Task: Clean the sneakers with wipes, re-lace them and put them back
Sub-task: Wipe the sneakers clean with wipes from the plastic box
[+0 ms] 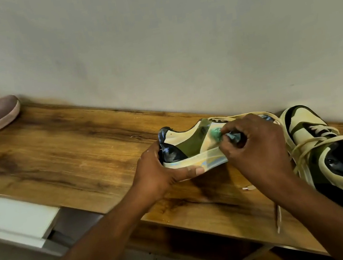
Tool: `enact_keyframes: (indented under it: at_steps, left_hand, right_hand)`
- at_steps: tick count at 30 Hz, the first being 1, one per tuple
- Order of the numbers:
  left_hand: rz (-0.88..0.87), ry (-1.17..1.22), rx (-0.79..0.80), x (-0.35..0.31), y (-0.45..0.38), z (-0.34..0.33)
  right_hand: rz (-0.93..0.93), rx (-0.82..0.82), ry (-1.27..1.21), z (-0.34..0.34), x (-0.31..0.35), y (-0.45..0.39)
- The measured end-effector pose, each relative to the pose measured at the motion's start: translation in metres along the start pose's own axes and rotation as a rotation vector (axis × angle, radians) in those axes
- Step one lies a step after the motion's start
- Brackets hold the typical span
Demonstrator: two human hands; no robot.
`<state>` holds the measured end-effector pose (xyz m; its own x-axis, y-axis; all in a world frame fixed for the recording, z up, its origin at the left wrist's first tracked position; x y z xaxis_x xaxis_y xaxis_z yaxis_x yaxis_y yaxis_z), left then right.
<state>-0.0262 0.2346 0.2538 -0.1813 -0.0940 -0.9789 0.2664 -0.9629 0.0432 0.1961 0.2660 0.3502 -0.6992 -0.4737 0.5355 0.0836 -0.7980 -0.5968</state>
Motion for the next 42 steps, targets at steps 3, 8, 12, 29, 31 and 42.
enact_keyframes:
  at_steps: [3, 8, 12, 29, 31, 42]
  left_hand:
    - [0.020, 0.015, 0.020, 0.001, -0.002, 0.002]
    - [0.043, 0.040, 0.021, 0.006, -0.005, 0.001]
    - [0.050, 0.055, 0.035, 0.007, -0.007, 0.003]
    - [0.059, 0.046, 0.045, 0.011, -0.010, 0.000]
    - [0.063, 0.040, 0.048, 0.010, -0.010, 0.001]
    - [0.020, -0.073, 0.019, 0.003, -0.013, 0.007]
  right_hand:
    - [-0.026, -0.038, 0.044, 0.009, -0.008, -0.003]
    - [-0.006, 0.050, 0.004, -0.013, 0.013, 0.008]
    - [0.099, 0.129, 0.006, -0.030, 0.036, 0.021]
    - [0.006, 0.067, 0.023, -0.012, 0.008, -0.001]
    - [-0.082, -0.004, 0.021, 0.008, -0.015, -0.015]
    - [0.071, 0.120, 0.032, -0.025, 0.024, 0.009]
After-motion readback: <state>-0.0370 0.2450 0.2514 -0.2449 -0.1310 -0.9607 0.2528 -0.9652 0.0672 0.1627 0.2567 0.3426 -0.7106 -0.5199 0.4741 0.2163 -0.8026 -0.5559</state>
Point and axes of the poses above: each hand's wrist, its own y-axis away from the middle knuckle, its own z-axis out of the back of the hand, x = y × z, the point moved 10 cm from there along -y, towards the middle knuckle, and after that the axes turned 4 degrees about -x, right-handed, at the moved point
